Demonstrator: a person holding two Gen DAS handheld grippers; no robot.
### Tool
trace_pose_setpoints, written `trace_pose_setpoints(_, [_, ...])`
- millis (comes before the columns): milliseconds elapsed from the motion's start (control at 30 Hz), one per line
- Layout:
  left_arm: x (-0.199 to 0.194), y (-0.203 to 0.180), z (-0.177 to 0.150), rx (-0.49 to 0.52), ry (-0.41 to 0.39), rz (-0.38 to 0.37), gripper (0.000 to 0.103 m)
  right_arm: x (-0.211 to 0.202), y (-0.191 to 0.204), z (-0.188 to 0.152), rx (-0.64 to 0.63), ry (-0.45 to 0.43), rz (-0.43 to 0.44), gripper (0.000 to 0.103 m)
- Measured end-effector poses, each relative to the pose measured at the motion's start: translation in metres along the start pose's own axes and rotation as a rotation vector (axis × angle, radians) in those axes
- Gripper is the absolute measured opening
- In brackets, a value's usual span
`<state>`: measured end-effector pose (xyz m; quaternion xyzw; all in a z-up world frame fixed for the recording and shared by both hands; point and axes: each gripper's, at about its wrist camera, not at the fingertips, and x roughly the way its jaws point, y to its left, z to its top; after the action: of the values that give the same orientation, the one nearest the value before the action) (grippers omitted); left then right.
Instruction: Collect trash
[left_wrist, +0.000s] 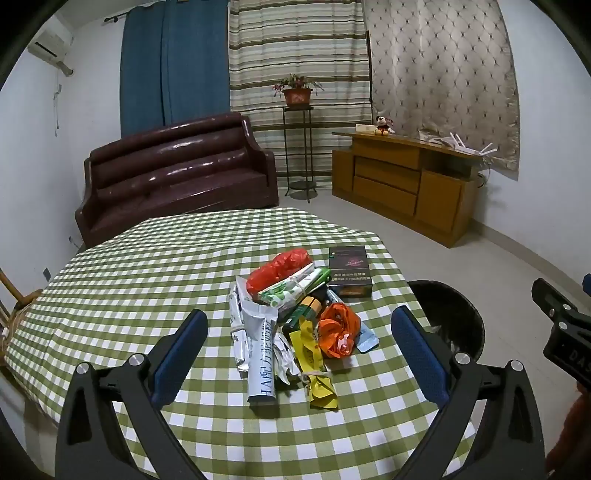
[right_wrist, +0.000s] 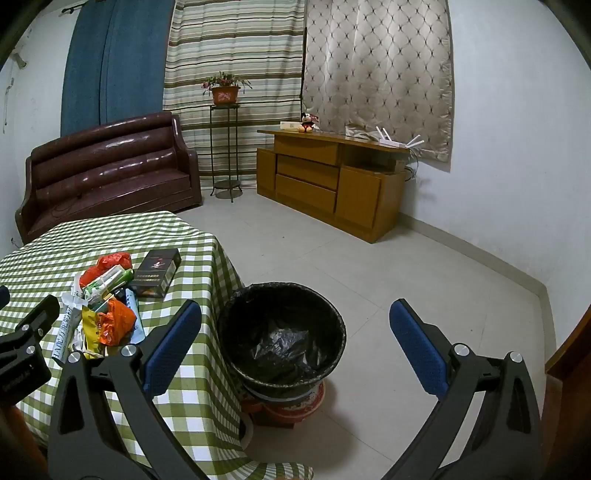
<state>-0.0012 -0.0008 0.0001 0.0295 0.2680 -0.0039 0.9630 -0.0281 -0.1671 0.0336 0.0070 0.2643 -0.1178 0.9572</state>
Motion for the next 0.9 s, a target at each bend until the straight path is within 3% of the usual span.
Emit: trace_pose_setpoints(900, [-0.004,0.004,0.002,-0.02,0.016,0.002,0.097,0.001,0.001,0.0,0.0,0.005,0.001,0.1])
